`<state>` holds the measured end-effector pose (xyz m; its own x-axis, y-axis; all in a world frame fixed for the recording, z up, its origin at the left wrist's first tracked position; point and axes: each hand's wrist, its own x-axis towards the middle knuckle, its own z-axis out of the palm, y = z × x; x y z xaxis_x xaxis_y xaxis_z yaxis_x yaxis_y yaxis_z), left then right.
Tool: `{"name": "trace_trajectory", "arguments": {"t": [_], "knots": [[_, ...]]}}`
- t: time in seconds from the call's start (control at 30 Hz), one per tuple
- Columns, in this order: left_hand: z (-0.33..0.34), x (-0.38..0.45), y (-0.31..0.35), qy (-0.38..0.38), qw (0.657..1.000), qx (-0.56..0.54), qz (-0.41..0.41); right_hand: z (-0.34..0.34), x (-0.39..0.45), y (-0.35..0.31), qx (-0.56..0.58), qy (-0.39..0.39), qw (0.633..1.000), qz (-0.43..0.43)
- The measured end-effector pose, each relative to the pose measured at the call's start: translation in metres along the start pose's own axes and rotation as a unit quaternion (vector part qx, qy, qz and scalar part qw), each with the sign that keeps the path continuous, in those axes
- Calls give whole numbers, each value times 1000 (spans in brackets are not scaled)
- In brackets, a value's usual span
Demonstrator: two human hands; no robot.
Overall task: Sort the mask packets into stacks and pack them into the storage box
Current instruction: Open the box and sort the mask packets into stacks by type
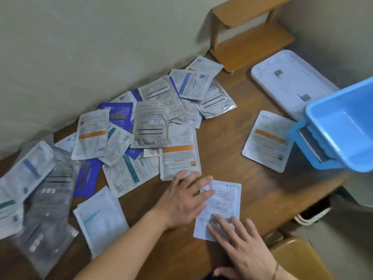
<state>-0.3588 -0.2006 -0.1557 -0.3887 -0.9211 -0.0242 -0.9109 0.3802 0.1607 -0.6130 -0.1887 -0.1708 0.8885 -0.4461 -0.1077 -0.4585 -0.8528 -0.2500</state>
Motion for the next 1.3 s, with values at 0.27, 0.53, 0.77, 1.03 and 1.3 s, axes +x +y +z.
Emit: {"name": "trace_trajectory", "arguments": {"t": [0.27,0.53,0.77,1.03,1.3], "knots": [[15,-150,43,40,983,-61,-167,-13,87,-87,40,48,996,57],[18,-155,45,-43,941,14,-336,-33,102,-13,-107,2,994,-1],[16,-130,47,-20,896,-15,-444,-21,73,-51,48,37,988,139],[15,-120,53,18,880,-81,-469,-52,126,-59,285,-45,881,375],[-44,-124,69,233,704,-515,-431,-103,139,-102,539,-3,786,304]]}}
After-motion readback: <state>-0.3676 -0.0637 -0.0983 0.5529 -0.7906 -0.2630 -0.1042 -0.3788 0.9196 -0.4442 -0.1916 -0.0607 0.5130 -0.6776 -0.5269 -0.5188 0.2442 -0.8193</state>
